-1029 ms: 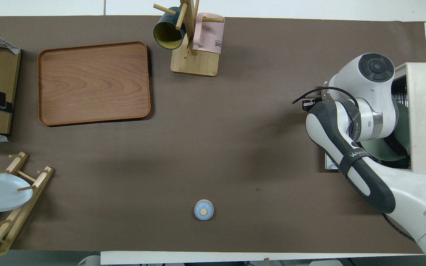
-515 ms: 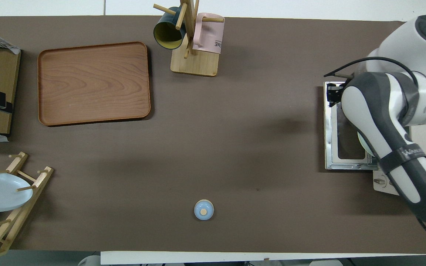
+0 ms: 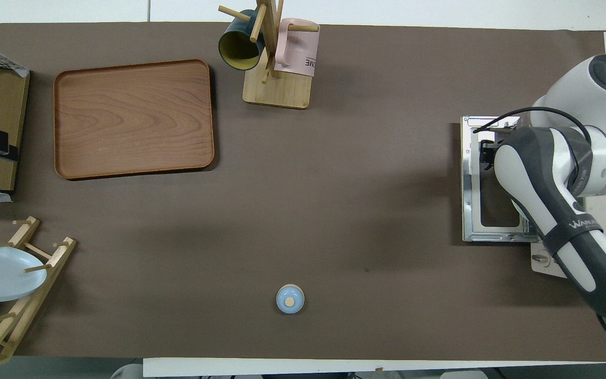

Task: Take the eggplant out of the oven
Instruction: 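Reach into the oven and grasp the green plate with the right gripper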

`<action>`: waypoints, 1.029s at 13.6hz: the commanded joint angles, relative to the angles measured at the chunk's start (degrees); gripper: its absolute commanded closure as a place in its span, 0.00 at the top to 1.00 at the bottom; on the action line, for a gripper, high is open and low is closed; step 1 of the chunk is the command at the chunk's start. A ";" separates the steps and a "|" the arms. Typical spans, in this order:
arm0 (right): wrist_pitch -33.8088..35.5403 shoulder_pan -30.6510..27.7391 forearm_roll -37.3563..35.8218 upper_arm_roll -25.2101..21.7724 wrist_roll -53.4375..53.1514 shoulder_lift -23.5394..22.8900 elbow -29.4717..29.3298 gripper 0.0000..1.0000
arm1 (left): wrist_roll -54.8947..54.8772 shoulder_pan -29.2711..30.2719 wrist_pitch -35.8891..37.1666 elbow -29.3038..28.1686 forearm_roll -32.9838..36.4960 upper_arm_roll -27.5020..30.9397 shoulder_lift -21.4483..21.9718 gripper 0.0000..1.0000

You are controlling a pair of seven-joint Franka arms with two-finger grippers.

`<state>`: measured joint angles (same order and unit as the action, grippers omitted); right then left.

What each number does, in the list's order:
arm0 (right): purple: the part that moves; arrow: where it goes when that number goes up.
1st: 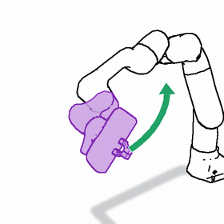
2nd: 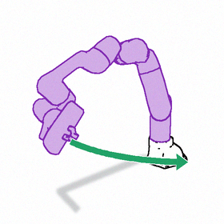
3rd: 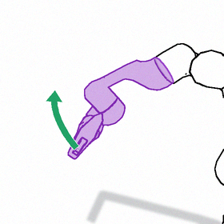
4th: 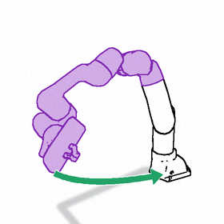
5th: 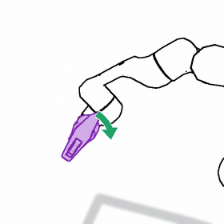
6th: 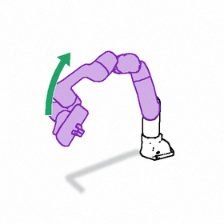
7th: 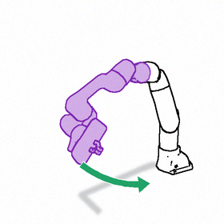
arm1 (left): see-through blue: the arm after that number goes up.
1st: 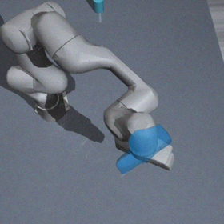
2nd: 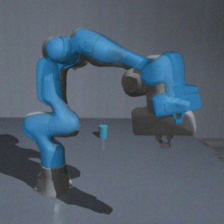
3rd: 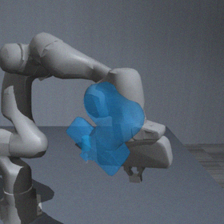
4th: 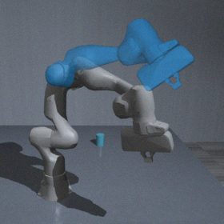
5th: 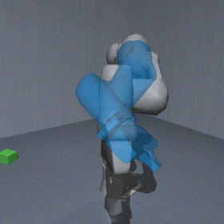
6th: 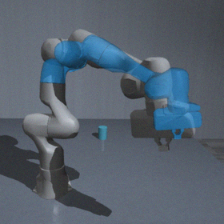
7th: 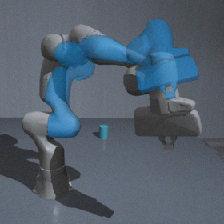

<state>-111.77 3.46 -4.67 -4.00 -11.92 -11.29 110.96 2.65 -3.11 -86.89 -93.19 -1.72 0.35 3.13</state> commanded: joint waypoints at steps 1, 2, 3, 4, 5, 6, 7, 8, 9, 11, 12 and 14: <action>0.76 -0.38 -1.92 0.40 1.46 1.98 1.02 0.43 | -0.89 0.74 0.49 -0.86 -0.39 -0.26 1.00 1.00; 2.51 -0.38 -2.27 0.40 1.73 1.63 -0.64 0.43 | -0.89 0.74 0.58 -0.86 -0.39 -0.27 1.00 1.00; 4.87 -0.21 -2.36 0.49 1.73 1.19 -2.83 0.43 | -0.89 0.74 0.50 -0.86 -0.39 -0.27 1.00 1.00; 6.20 -0.12 -2.27 0.49 1.73 1.01 -4.25 0.43 | -0.89 0.74 0.49 -0.86 -0.39 -0.27 1.00 1.00; 6.82 0.06 -2.36 0.49 1.73 1.09 -4.78 0.42 | -0.89 0.74 0.49 -0.86 -0.39 -0.27 1.00 1.00; 7.00 0.06 -2.36 0.49 1.73 1.27 -4.79 0.42 | -0.89 0.74 0.49 -0.86 -0.39 -0.27 1.00 1.00; 7.27 0.06 -2.27 0.58 1.73 1.27 -4.70 0.42 | -0.89 0.74 0.49 -0.86 -0.39 -0.27 1.00 1.00; 7.18 -0.12 -2.27 0.58 1.73 1.53 -4.18 0.42 | -0.89 0.74 0.49 -0.86 -0.39 -0.27 1.00 1.00; 6.83 -0.12 -2.27 0.58 1.73 1.71 -3.22 0.42 | -0.89 0.74 0.58 -0.86 -0.39 -0.27 1.00 1.00; 4.91 -0.21 -2.27 0.58 1.99 3.37 1.25 0.42 | -0.89 0.74 0.49 -0.86 -0.39 -0.27 1.00 1.00; 2.37 -0.47 -2.27 0.58 2.95 4.08 3.45 0.42 | -0.89 0.74 0.49 -0.86 -0.39 -0.27 1.00 1.00; 0.77 -0.65 -2.36 0.40 5.50 4.26 4.97 0.40 | -0.89 0.74 2.85 -0.68 -0.39 -0.18 1.00 1.00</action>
<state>-108.86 3.44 -6.07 -3.73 -8.97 -9.62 112.15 2.65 -3.11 -86.40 -93.20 -1.72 0.35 3.14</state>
